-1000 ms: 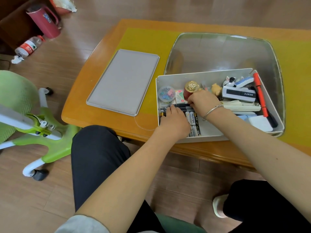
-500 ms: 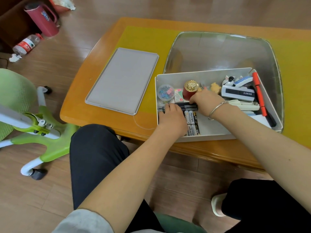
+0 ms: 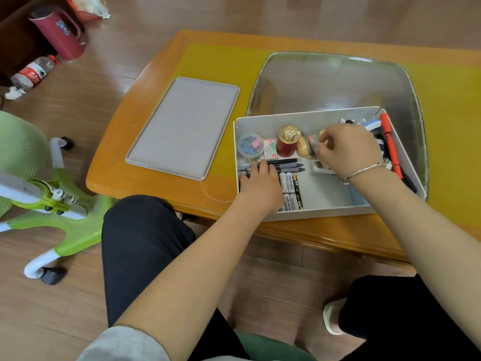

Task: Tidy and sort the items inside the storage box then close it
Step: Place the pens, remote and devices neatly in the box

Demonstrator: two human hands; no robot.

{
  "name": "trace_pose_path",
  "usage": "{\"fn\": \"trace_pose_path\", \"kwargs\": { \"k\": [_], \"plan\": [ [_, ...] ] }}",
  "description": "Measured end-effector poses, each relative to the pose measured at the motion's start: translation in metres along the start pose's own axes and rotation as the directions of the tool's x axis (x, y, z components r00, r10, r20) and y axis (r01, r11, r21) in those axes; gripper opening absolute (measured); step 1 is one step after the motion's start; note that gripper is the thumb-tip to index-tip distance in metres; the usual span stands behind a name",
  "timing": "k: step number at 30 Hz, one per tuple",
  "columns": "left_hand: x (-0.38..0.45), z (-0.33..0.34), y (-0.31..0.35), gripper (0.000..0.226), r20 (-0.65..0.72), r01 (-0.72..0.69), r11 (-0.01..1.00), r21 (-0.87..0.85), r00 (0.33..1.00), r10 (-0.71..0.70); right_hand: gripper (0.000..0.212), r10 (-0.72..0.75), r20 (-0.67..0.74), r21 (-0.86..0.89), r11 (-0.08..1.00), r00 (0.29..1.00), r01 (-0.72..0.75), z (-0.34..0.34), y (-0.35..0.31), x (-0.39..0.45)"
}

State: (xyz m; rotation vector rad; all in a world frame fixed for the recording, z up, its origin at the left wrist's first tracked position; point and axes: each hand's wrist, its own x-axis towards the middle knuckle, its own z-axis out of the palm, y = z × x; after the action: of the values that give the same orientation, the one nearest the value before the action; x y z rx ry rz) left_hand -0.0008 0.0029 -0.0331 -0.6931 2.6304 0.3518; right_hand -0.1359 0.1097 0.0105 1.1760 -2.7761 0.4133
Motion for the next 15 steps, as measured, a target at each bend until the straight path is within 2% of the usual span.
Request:
{"fn": "trace_pose_path", "kwargs": {
  "k": [5,8,12,15],
  "plan": [
    [0.0,0.0,-0.001,0.066,-0.019,-0.028,1.0,0.003,0.999,0.028,0.041,0.06,0.06,-0.238,0.97,0.996,-0.044,0.002,-0.004,-0.003],
    [0.0,0.0,-0.001,0.07,-0.002,-0.03,1.0,0.004,1.0,0.03,0.044,0.097,0.077,-0.295,0.953,0.992,-0.07,0.01,-0.01,0.004],
    [0.0,-0.001,-0.002,0.072,0.022,-0.029,0.999,0.027,0.999,0.029,0.028,0.141,0.106,-0.372,0.924,0.984,-0.092,0.015,-0.012,0.014],
    [-0.001,-0.002,-0.002,0.072,0.034,-0.035,0.999,0.032,0.999,0.034,0.035,0.148,0.128,-0.339,0.936,0.981,-0.097,0.017,-0.018,0.016]
  ]
}}
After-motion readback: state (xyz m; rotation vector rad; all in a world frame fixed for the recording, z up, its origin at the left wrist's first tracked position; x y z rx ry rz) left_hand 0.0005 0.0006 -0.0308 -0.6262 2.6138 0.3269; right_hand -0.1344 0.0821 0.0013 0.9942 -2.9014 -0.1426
